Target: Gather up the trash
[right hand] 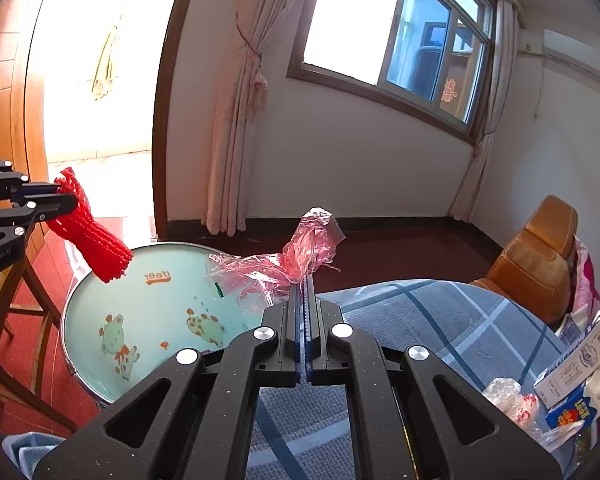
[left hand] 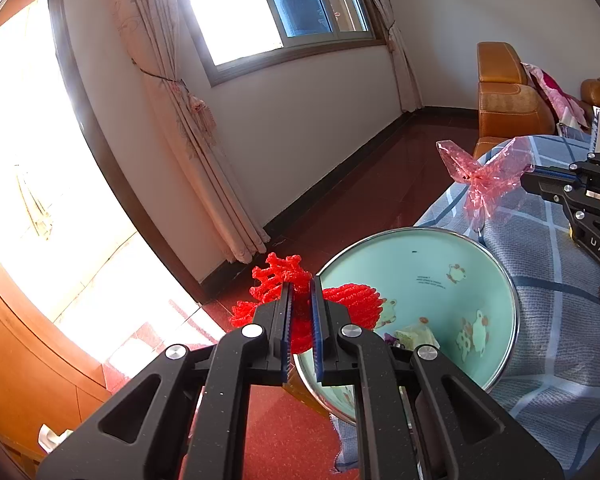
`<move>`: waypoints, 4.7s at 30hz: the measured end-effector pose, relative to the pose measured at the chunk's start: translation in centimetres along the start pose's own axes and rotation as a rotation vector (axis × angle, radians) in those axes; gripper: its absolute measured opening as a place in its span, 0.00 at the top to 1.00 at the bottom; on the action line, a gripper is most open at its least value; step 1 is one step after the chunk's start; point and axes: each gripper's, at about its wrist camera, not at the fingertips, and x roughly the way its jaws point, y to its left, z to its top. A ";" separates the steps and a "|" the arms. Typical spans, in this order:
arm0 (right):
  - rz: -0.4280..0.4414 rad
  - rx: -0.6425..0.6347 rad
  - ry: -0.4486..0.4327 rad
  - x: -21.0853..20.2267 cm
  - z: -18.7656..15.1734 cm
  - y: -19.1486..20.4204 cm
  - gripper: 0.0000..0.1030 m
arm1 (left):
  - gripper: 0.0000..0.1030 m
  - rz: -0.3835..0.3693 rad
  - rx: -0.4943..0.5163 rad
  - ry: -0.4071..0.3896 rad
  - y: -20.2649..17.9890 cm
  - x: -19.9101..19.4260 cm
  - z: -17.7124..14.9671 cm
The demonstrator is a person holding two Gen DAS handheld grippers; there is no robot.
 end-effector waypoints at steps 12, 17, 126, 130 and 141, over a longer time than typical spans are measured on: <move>0.035 -0.030 -0.003 -0.2 -0.2 0.5 0.98 | 0.92 -0.002 -0.004 0.008 0.1 0.3 -0.2; 0.057 -0.045 -0.007 -0.3 -0.1 1.0 0.98 | 0.91 -0.011 -0.003 0.011 0.0 0.3 -0.2; -0.600 0.628 0.208 -20.7 -22.1 -18.2 0.42 | 0.92 -0.613 0.361 -0.094 -24.2 -9.2 1.1; -0.598 0.621 0.210 -20.5 -21.9 -17.9 0.42 | 0.93 -0.620 0.344 -0.127 -22.7 -10.6 2.2; -0.543 0.600 0.178 -21.1 -20.0 -15.6 0.42 | 0.92 -0.488 0.327 -0.092 -16.5 -9.0 0.9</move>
